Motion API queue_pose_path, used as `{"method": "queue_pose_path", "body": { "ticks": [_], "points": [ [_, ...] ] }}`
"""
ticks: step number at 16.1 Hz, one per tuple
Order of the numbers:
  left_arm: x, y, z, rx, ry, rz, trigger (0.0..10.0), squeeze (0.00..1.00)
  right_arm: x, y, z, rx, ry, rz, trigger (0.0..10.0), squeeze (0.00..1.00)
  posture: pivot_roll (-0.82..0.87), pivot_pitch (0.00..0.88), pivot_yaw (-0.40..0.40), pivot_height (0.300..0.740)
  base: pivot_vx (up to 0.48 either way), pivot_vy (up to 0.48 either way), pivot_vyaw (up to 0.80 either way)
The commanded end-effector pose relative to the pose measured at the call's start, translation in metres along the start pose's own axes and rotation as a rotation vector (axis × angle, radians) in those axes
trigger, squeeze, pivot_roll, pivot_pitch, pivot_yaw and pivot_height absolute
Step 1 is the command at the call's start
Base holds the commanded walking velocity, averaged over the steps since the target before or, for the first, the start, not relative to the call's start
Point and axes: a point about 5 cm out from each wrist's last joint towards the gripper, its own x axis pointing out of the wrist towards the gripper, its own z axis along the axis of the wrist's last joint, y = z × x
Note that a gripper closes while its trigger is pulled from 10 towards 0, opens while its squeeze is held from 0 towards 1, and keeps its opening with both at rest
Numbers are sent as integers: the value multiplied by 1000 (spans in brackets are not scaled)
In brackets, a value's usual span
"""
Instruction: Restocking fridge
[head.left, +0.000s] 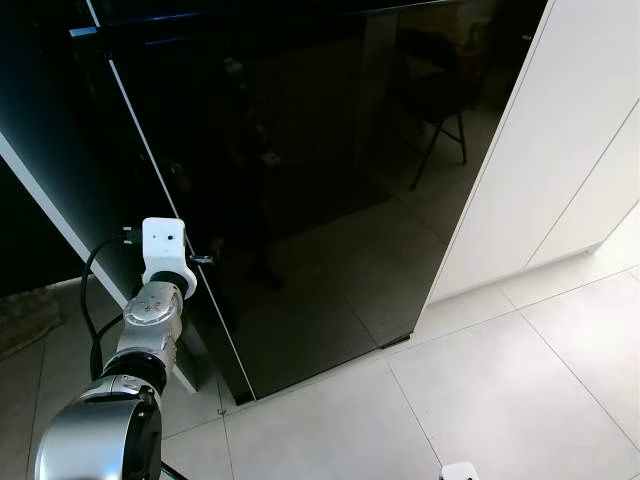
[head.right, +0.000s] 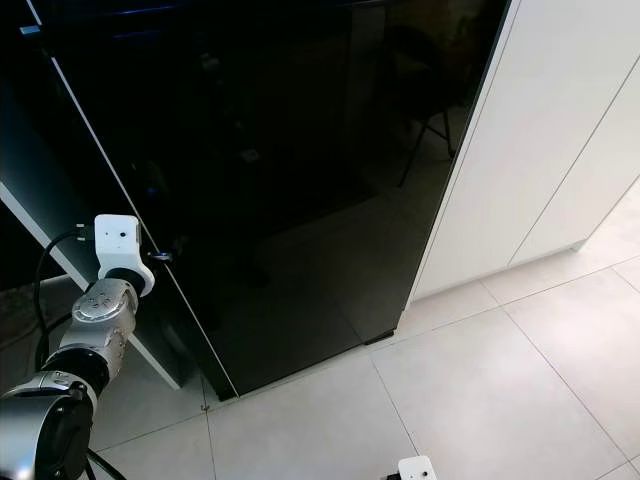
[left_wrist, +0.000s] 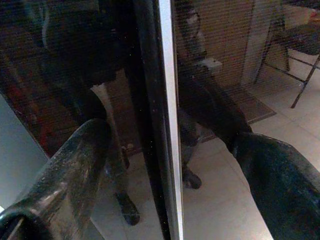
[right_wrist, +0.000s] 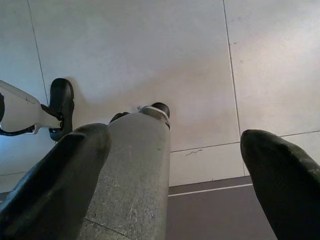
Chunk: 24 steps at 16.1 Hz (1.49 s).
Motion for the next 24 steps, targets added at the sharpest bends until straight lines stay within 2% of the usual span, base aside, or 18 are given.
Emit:
{"method": "queue_pose_path", "body": {
  "ticks": [1, 4, 5, 9, 11, 13, 15, 19, 20, 22, 23, 24],
  "points": [
    [8, 15, 19, -10, -38, 43, 10000, 0, -2, -2, -10, -6, 36, -9, 10000, 0, -72, 59, -14, 740, 0, 0, 0],
    [9, 22, 23, -16, -36, 73, 10000, 0, -2, -4, -10, -8, 39, -13, 10000, 0, -74, 59, -20, 740, 0, 0, 0],
    [9, 30, 26, -20, -39, 109, 10000, 0, -2, -4, -10, -13, 41, -12, 10000, 0, -72, 58, -22, 740, 0, 0, 0],
    [7, 35, 23, -13, -30, 119, 10000, 0, -2, -4, -10, -17, 40, -6, 10000, 0, -65, 58, -22, 740, 0, 0, 0],
    [1, 23, 9, -1, -11, 69, 10000, 0, -2, -2, -9, -17, 36, 1, 10000, 0, -58, 60, -16, 740, 0, 0, 0],
    [-5, 19, -1, 3, -18, 47, 10000, 0, -1, -1, -9, -12, 33, 4, 10000, 0, -57, 61, -12, 740, 0, 0, 0],
    [-15, 18, -13, -2, -30, 54, 10000, 0, -1, 1, -9, -25, 38, 12, 10000, 0, -55, 63, -10, 740, 0, 0, 0],
    [-37, 5, -34, -6, -64, 4, 10000, 0, -1, 3, -10, -10, 37, 15, 10000, 0, -51, 63, 3, 740, 0, 0, 0],
    [-50, -3, -53, -3, -5, -30, 10000, 0, -1, 4, -10, -3, 35, 15, 10000, 0, -50, 59, 9, 740, 0, 0, 0],
    [-76, -14, -101, 36, 231, -97, 10000, 0, -1, 5, -10, 34, 30, 13, 10000, 0, -43, 55, 12, 740, 0, 0, 0],
    [-88, -18, -118, 34, 325, -115, 10000, 0, -1, 6, -11, 103, 23, 1, 10000, 0, -35, 48, 16, 740, 0, 0, 0],
    [-103, -21, -136, 26, 426, -123, 10000, 0, -1, 7, -13, 252, 4, -37, 10000, 0, -27, 45, 21, 740, 0, 0, 0]
  ]
}}
